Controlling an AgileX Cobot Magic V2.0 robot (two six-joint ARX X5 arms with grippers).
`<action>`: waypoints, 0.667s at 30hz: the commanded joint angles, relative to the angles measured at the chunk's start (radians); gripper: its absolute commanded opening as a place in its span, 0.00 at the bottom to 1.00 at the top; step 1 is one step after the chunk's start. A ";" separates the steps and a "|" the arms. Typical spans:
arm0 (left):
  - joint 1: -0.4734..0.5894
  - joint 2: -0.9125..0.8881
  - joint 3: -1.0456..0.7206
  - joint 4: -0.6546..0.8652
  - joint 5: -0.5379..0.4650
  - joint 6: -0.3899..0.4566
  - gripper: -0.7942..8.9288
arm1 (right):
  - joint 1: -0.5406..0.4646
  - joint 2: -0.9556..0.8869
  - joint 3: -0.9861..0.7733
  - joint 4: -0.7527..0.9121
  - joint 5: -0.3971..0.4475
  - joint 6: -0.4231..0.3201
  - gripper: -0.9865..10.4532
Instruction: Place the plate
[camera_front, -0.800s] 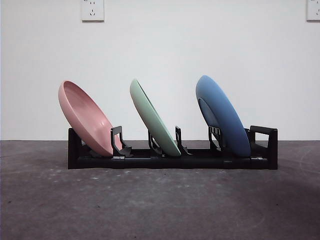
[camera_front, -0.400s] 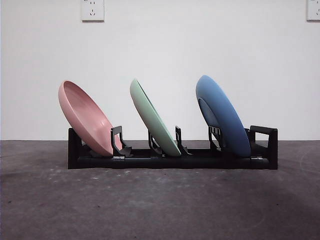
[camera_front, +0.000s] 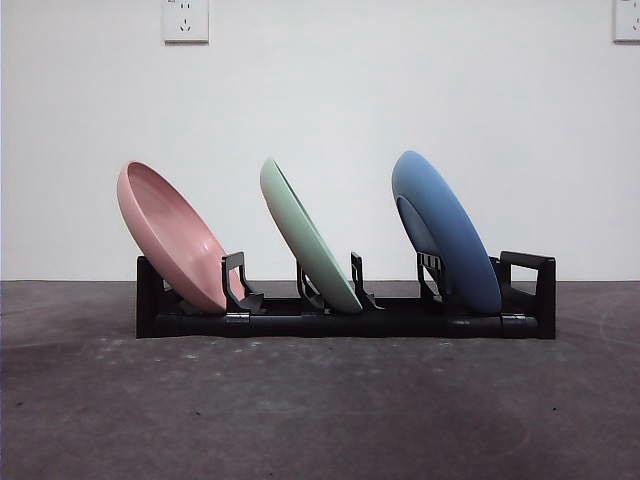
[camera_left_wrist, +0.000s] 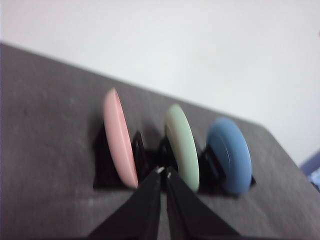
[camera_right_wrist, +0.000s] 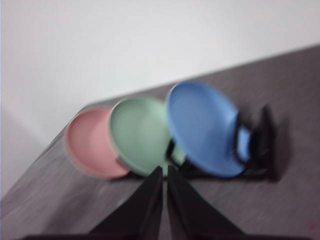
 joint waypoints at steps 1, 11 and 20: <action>0.000 0.079 0.090 -0.099 0.035 0.058 0.10 | 0.000 0.077 0.085 -0.076 -0.066 -0.025 0.10; -0.021 0.306 0.314 -0.392 0.077 0.166 0.10 | 0.008 0.301 0.310 -0.276 -0.160 -0.093 0.10; -0.064 0.507 0.462 -0.624 0.076 0.320 0.10 | 0.090 0.495 0.457 -0.451 -0.143 -0.190 0.10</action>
